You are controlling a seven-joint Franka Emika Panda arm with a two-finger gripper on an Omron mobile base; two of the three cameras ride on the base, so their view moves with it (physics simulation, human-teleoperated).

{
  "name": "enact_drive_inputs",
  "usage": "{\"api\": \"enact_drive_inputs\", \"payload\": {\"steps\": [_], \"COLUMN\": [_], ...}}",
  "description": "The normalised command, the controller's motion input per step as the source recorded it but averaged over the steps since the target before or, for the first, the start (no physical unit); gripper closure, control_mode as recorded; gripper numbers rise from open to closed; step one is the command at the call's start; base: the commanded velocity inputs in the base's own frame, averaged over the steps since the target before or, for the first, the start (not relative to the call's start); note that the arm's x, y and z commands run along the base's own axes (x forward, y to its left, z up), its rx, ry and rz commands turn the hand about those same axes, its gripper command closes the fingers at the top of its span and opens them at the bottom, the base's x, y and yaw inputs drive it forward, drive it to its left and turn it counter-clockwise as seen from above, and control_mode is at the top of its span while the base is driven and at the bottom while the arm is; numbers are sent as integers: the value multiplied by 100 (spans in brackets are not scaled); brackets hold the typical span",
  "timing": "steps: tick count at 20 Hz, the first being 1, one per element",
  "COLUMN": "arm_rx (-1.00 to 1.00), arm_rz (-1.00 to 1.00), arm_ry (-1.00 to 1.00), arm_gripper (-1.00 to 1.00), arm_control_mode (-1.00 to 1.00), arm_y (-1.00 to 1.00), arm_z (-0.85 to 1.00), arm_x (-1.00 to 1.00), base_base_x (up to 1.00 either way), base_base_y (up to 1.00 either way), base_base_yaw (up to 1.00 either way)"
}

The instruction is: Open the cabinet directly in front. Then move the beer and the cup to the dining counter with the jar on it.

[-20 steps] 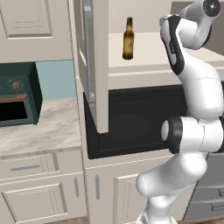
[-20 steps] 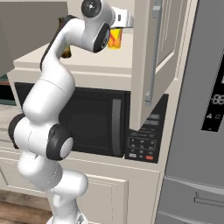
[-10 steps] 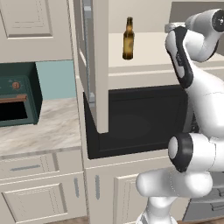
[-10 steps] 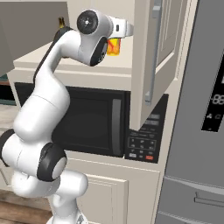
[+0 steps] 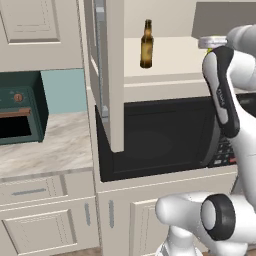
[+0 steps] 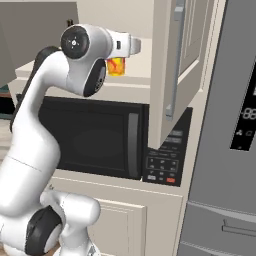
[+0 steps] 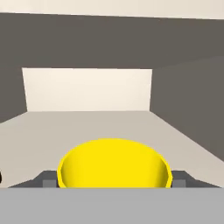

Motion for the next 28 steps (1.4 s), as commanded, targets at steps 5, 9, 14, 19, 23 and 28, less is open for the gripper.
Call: {"api": "enact_drive_inputs", "payload": {"steps": [5, 9, 14, 19, 23, 28], "arm_rx": [0, 0, -1, 0, 0, 0], "arm_rz": [11, 18, 7, 1, 0, 0], "arm_ry": [0, -2, -29, -30, 0, 1], "arm_gripper": [100, 100, 100, 100, 100, 100], "arm_control_mode": [-100, -100, -100, -100, -100, -100], "arm_y": [54, 51, 7, 0, 0, 0], "arm_z": [-28, -25, 1, 5, 0, -1], "arm_x": [-100, -100, -88, -52, 0, -4], "base_base_x": [0, 0, 0, 0, 0, 0], "base_base_y": [0, 0, 0, 0, 0, 0], "base_base_yaw": [0, 0, 0, 0, 0, 0]}}
